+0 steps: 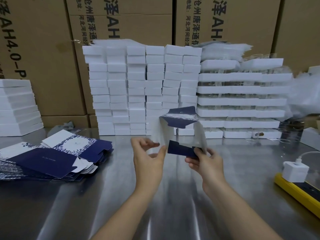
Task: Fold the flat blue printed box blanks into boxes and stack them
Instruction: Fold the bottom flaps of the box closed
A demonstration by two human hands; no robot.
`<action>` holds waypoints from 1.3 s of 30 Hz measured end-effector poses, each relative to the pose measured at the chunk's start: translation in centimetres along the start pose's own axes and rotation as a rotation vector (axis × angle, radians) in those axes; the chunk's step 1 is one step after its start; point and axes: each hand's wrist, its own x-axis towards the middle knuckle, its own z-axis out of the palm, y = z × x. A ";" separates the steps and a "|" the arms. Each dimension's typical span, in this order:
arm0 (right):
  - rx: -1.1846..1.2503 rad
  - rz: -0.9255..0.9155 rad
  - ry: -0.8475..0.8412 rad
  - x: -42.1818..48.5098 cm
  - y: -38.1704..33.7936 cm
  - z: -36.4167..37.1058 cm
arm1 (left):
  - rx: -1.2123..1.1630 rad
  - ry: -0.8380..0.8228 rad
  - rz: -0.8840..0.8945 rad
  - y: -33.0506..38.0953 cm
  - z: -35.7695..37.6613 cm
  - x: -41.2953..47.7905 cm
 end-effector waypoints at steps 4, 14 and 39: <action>-0.042 -0.107 0.027 -0.3 -0.2 0.4 | -0.023 -0.109 -0.542 -0.1 0.5 0.1; -0.030 0.066 -0.163 -1.1 0.4 1.3 | -0.088 -0.233 -0.630 0.5 1.1 -0.3; -0.216 0.176 -0.319 -3.1 1.2 2.7 | -0.047 -0.290 -0.622 -0.1 1.4 -0.8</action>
